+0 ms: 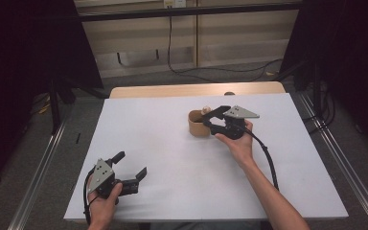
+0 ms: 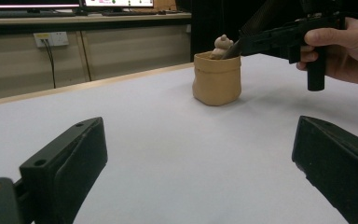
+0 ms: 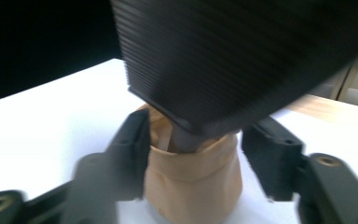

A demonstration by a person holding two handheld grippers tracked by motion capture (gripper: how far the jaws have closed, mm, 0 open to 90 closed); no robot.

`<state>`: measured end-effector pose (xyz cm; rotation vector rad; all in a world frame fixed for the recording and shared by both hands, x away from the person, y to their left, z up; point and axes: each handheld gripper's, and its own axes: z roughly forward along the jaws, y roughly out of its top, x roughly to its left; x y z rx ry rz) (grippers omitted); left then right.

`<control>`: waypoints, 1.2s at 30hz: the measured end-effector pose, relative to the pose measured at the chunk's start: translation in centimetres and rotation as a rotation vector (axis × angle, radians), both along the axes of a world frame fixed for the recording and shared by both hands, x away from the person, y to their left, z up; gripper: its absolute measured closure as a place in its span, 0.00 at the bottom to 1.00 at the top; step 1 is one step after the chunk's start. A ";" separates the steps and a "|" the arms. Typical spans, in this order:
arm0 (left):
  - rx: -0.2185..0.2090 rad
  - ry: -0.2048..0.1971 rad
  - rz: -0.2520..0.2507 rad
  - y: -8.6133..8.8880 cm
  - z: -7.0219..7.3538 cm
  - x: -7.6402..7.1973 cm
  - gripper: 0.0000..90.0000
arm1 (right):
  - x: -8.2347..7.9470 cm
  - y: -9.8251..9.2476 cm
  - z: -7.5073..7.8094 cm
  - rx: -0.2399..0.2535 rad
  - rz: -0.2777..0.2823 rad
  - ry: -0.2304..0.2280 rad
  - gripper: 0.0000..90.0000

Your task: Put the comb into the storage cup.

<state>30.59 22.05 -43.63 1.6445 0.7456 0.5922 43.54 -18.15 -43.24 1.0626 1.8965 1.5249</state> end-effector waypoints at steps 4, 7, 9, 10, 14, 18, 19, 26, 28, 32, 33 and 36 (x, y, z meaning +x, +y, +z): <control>-0.002 0.002 0.007 0.0 0.0 0.0 0.04 | -0.2 -0.2 0.0 0.005 -0.006 -0.002 0.36; -0.002 0.004 0.008 0.0 0.0 0.1 0.04 | -0.2 -0.4 0.0 0.014 -0.011 -0.005 0.29; -0.006 0.004 0.010 0.0 0.0 0.1 0.04 | -0.3 -0.5 0.0 0.027 -0.009 -0.006 0.26; -0.006 0.004 0.011 0.0 0.0 0.1 0.04 | -0.4 -0.6 0.1 0.031 -0.007 -0.004 0.24; -0.002 0.005 0.015 0.1 0.0 0.1 0.04 | -0.7 -0.8 0.3 0.056 -0.006 -0.010 0.19; -0.008 0.004 0.022 0.2 0.0 0.1 0.04 | -0.8 -1.0 0.6 0.061 -0.022 -0.015 0.13; -0.009 0.006 0.021 0.2 0.0 0.1 0.04 | -0.8 -1.2 0.6 0.065 -0.029 -0.016 0.11; -0.030 0.005 0.010 0.0 0.0 0.1 0.04 | -1.2 -1.7 0.9 0.075 -0.053 -0.018 0.05; -0.025 0.005 0.007 0.1 0.0 0.1 0.04 | -1.4 -1.8 0.9 0.073 -0.066 -0.020 0.03; -0.028 0.004 0.006 0.2 0.1 0.0 0.04 | -1.7 -2.0 1.0 0.071 -0.070 -0.025 0.03; -0.032 0.002 0.006 0.2 0.1 0.0 0.04 | -1.8 -2.0 1.0 0.070 -0.068 -0.026 0.03; -0.032 -0.001 0.010 0.2 0.1 0.0 0.04 | -2.0 -2.1 1.1 0.063 -0.069 -0.030 0.02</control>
